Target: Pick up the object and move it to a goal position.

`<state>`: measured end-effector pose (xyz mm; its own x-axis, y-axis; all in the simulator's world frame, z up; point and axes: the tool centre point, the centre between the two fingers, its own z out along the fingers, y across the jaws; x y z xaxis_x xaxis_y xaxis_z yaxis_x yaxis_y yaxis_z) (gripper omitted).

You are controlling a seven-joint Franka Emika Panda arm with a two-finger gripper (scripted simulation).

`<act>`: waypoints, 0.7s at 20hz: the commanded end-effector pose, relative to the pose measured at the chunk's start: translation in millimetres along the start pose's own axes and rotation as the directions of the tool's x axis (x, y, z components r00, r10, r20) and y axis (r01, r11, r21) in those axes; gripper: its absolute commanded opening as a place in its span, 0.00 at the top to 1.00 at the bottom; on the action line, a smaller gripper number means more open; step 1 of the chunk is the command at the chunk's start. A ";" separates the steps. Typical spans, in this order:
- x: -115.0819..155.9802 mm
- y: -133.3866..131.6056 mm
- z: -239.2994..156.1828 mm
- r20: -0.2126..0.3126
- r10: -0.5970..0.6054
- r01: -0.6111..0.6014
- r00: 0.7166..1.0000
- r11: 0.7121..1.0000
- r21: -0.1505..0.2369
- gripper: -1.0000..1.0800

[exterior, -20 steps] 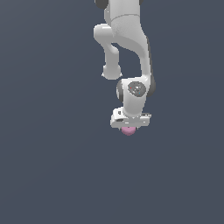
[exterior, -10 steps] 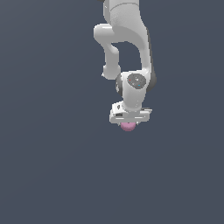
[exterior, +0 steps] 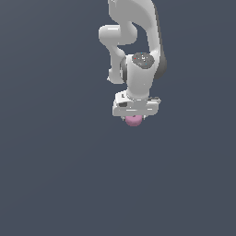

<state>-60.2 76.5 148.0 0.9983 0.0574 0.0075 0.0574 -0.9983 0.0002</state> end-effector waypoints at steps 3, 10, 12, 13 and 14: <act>-13.9 5.9 -41.9 0.001 0.000 0.000 1.000 1.000 0.000 1.00; -36.6 15.8 -113.3 0.003 -0.001 0.001 1.000 1.000 0.001 1.00; -43.2 18.8 -134.8 0.003 -0.001 0.001 1.000 1.000 0.002 1.00; -46.5 20.3 -145.6 0.003 -0.001 0.001 1.000 1.000 0.002 1.00; -49.8 21.8 -156.1 0.003 -0.001 0.001 1.000 1.000 0.002 1.00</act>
<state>-104.1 54.4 287.6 0.9983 0.0580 0.0049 0.0580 -0.9983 -0.0012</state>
